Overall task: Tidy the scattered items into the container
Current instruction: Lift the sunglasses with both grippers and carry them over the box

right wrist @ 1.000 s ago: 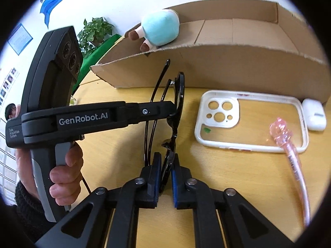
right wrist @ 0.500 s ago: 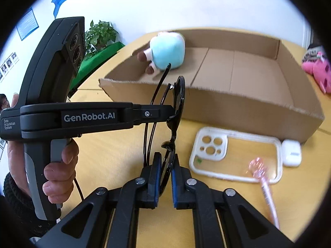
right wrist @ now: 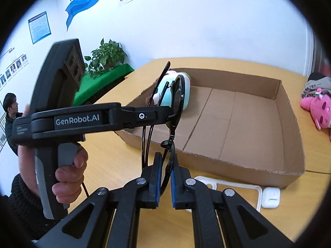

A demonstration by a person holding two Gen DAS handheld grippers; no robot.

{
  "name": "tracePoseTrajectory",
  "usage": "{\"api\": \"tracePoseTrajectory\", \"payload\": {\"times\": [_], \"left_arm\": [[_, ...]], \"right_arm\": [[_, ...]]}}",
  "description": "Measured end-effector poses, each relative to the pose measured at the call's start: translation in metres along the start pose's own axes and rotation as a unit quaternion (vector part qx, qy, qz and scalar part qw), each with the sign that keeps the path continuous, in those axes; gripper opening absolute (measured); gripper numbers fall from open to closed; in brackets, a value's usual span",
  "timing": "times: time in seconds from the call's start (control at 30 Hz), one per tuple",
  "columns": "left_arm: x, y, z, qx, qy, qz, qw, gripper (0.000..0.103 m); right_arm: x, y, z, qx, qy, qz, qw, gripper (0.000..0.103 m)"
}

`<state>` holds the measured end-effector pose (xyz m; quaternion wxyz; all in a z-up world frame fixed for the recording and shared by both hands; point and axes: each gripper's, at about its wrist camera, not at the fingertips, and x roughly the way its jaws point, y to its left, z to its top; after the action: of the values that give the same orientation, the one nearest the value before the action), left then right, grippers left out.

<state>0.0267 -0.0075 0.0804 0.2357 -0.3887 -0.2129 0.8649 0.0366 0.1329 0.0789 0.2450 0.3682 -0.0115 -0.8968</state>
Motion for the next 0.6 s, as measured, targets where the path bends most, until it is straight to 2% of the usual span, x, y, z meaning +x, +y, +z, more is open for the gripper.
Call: {"api": "tracePoseTrajectory", "payload": {"times": [0.13, 0.27, 0.37, 0.4, 0.5, 0.6], "left_arm": [[-0.001, 0.003, 0.003, 0.009, 0.005, -0.018, 0.9998, 0.062], [-0.006, 0.004, 0.010, 0.021, 0.003, -0.048, 0.9986, 0.062], [-0.011, 0.003, 0.018, 0.027, 0.001, -0.099, 0.9947, 0.077], [-0.011, 0.001, 0.022, 0.031, 0.001, -0.115, 0.9929, 0.078], [-0.003, -0.003, 0.031, 0.043, 0.011, -0.113, 0.9926, 0.078], [0.009, 0.000, 0.037, 0.035, 0.025, -0.125, 0.9912, 0.077]], "right_arm": [[-0.006, -0.001, -0.005, -0.013, 0.000, 0.000, 1.000, 0.006], [-0.007, -0.011, 0.001, 0.002, -0.002, 0.023, 1.000, 0.004], [-0.003, -0.021, 0.007, 0.019, 0.002, 0.042, 0.999, 0.003], [-0.001, -0.024, 0.009, 0.024, 0.005, 0.047, 0.999, 0.003], [0.003, -0.030, 0.013, 0.033, 0.005, 0.058, 0.998, 0.003], [0.005, -0.034, 0.019, 0.039, 0.002, 0.069, 0.997, 0.003]]}}
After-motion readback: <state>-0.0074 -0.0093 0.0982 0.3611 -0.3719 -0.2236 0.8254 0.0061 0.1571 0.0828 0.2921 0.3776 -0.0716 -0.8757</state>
